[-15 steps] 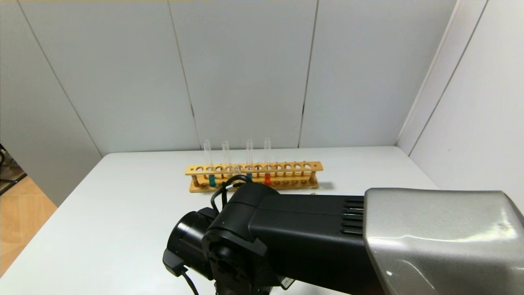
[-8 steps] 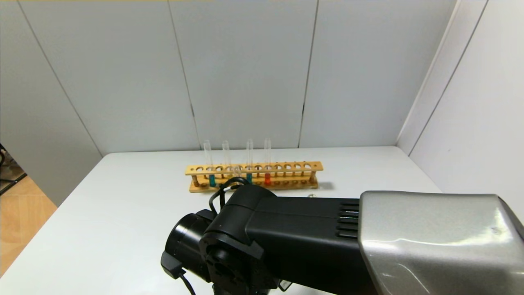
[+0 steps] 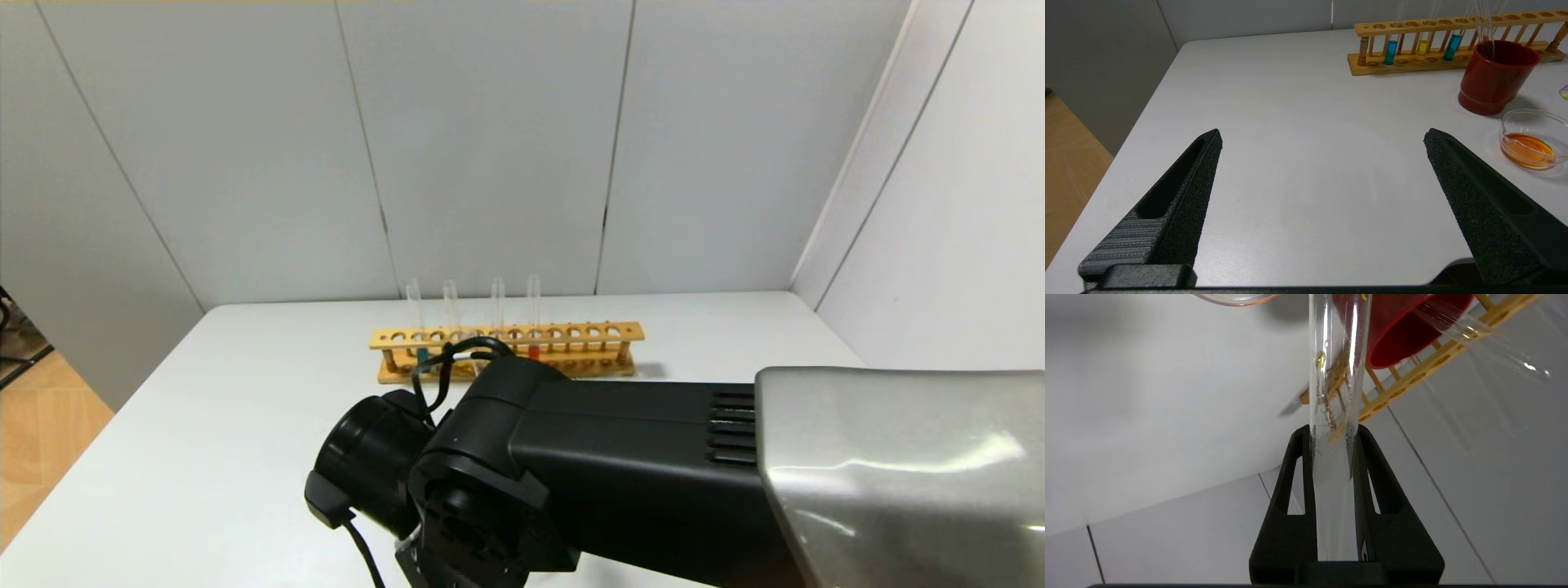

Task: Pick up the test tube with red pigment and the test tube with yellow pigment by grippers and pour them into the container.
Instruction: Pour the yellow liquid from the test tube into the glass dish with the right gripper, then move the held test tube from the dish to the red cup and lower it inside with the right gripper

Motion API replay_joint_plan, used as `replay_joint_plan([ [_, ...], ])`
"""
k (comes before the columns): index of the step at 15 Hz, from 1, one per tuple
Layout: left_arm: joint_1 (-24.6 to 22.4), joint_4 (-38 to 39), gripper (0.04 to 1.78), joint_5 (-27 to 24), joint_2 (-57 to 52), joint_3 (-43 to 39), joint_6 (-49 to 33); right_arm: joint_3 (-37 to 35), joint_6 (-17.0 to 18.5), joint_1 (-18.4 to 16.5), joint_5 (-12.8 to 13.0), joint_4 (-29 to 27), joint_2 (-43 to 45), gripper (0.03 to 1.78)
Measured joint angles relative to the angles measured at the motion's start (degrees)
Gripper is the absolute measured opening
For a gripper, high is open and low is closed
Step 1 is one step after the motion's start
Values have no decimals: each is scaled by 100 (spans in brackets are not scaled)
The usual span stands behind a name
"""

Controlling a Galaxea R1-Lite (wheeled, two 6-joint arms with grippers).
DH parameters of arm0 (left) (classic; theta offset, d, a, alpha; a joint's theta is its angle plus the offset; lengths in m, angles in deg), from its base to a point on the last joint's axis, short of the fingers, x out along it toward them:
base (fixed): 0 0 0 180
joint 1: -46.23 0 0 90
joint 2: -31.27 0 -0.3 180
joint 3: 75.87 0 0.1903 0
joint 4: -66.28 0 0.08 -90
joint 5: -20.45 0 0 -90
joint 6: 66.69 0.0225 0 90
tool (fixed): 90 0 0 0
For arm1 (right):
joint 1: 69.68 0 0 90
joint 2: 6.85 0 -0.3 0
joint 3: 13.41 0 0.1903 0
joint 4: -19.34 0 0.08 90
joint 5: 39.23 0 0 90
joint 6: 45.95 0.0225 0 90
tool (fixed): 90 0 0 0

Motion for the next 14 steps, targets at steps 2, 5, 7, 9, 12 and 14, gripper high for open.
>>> replay_joint_plan([
  [2, 0, -2, 175, 0, 0, 0, -4, -238, 311, -24, -138, 52, 179, 28],
  [5, -2, -2, 175, -2, 0, 0, 0, -929, 642, -121, -634, 419, 624, 28],
  [7, -2, 0, 175, 0, 0, 0, 0, -1414, 926, -195, -1080, 1114, 970, 28],
  [9, 0, -2, 175, -2, 0, 0, -1, -1660, 1345, -278, -1491, 1770, 1232, 28],
  [12, -2, 0, 175, -2, 0, 0, 0, -1880, 2026, -402, -2136, 2450, 1503, 28],
  [14, -2, 0, 175, 0, 0, 0, 0, -1982, 2527, -468, -2489, 2751, 1657, 28],
])
